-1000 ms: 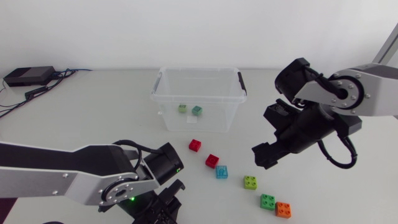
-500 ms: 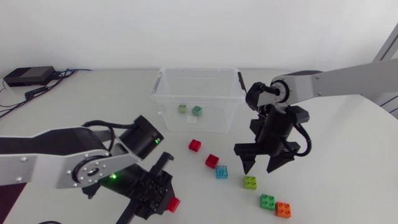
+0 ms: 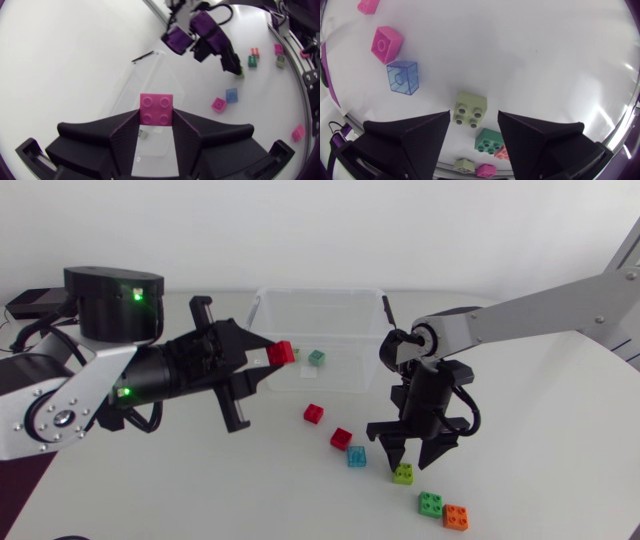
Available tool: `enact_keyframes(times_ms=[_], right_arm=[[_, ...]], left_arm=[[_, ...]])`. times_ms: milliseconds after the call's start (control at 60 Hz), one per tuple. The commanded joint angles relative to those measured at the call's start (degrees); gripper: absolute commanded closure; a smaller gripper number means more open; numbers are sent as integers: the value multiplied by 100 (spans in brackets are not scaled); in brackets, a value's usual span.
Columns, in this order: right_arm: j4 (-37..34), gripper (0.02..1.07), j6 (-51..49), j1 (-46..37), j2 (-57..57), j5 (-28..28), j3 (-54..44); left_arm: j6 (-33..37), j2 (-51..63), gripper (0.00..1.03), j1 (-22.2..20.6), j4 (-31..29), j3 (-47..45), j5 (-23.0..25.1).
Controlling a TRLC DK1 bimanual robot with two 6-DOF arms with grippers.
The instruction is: Pick up the duplo bricks and place them in the container
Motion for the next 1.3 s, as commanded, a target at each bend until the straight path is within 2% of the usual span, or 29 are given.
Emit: enact_keyframes(times_ms=[0,117,200,267,300,567,600,650,750,783,800,867,900,1000,1050,1150,1167,1183,1283], right_arm=[[-11,47,181,126,208,-30,-80],[24,48,181,222,357,-39,-71],[86,63,181,284,366,-30,-62],[130,79,163,293,340,5,-89],[156,82,154,293,296,5,-106],[-125,84,84,337,-917,286,-71],[-195,84,75,328,-1031,295,-27],[-292,84,40,301,-1251,304,52],[-424,84,-13,301,-1515,321,237],[-450,84,-13,275,-1585,348,333],[-459,84,-13,266,-1603,348,368],[-485,84,-22,214,-1761,383,720],[-450,84,-30,214,-1822,427,896],[-178,84,-4,143,-1910,559,1379],[-81,84,22,143,-1910,638,1546],[183,84,110,337,-1875,849,1819],[209,84,119,363,-1849,866,1863],[315,84,137,416,-1831,989,1924],[692,84,128,521,-1690,1209,2117]], left_arm=[[-792,317,96,168,336,399,-165],[-1372,695,96,326,785,689,-420],[-1601,932,96,335,1048,794,-622],[-1768,1222,96,318,1303,926,-825],[-1838,1363,95,318,1303,1014,-833],[-2541,2523,95,344,1294,2095,-974],[-2664,2699,89,362,1224,2306,-1044],[-2884,2866,72,406,1154,2508,-1123],[-3236,3050,20,502,1022,2701,-1132],[-3280,3059,7,511,1022,2710,-1132],[-3315,3050,3,520,1031,2693,-1132],[-3376,2901,3,599,1022,2622,-1115],[-3394,2707,3,660,987,2526,-974],[-3148,1996,4,863,503,2069,63],[-2946,1758,4,898,328,1867,327],[-1865,1117,4,977,-525,1286,933],[-1838,1108,4,986,-534,1286,942],[-1443,941,4,1012,-894,1128,1065],[-581,651,4,1021,-1659,759,1294]])
